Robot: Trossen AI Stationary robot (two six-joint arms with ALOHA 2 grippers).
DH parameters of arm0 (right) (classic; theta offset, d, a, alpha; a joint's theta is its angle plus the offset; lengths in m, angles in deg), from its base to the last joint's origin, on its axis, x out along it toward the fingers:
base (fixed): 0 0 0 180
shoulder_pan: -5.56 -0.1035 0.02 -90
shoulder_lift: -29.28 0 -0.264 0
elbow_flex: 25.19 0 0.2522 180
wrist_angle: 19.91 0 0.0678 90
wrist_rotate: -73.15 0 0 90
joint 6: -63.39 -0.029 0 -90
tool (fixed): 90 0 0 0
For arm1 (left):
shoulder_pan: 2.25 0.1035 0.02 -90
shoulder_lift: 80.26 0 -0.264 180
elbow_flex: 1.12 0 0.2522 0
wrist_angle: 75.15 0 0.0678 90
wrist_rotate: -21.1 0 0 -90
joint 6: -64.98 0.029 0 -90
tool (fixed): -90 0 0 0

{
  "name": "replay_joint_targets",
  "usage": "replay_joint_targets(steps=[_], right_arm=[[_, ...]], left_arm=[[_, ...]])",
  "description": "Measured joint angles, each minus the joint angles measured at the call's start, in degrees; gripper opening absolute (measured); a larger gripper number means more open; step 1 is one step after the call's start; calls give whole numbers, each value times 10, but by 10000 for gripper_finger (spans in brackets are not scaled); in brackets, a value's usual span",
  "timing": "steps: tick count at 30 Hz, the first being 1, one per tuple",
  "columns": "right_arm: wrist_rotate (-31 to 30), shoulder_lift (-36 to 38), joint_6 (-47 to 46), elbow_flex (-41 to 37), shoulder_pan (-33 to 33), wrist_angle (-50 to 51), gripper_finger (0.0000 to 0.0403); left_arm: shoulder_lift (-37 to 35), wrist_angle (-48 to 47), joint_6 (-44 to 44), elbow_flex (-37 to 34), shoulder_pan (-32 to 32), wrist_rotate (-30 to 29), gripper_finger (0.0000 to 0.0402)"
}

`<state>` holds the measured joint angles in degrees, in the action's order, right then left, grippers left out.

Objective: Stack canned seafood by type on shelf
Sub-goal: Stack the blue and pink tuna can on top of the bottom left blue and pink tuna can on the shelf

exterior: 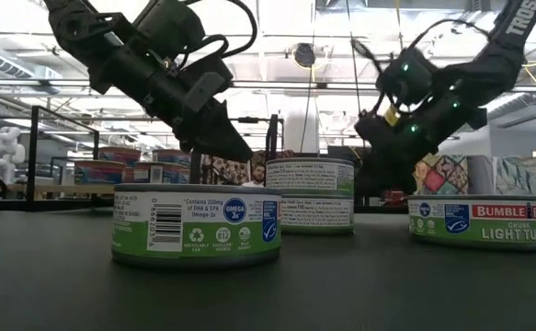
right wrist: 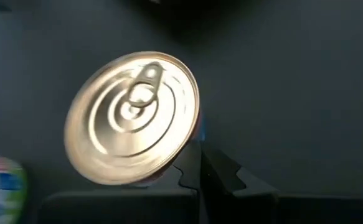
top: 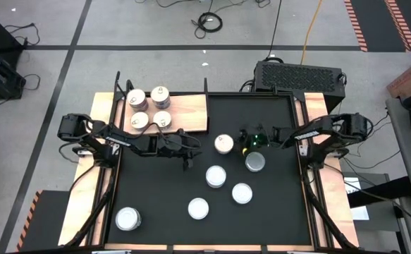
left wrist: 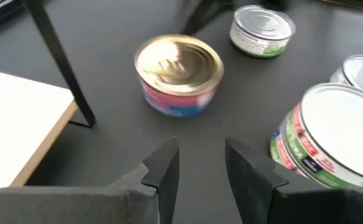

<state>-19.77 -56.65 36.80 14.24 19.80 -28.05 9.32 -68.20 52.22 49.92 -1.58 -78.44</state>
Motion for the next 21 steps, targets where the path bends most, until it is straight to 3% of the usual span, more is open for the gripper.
replay_joint_targets(steps=[7,10,16,18,21], right_arm=[[-71,0,-47,5,-93,-41,0],[-91,0,-50,18,-127,-38,0],[-290,5,-60,35,-160,38,0],[-296,5,-80,35,-147,62,0],[-258,-5,-106,35,-126,85,0]], left_arm=[[0,-1,-10,0,1,19,130],[0,-1,-56,0,8,45,130],[0,-3,-210,0,35,135,130],[0,-4,-246,1,40,140,130],[0,-2,-276,2,44,122,130]])
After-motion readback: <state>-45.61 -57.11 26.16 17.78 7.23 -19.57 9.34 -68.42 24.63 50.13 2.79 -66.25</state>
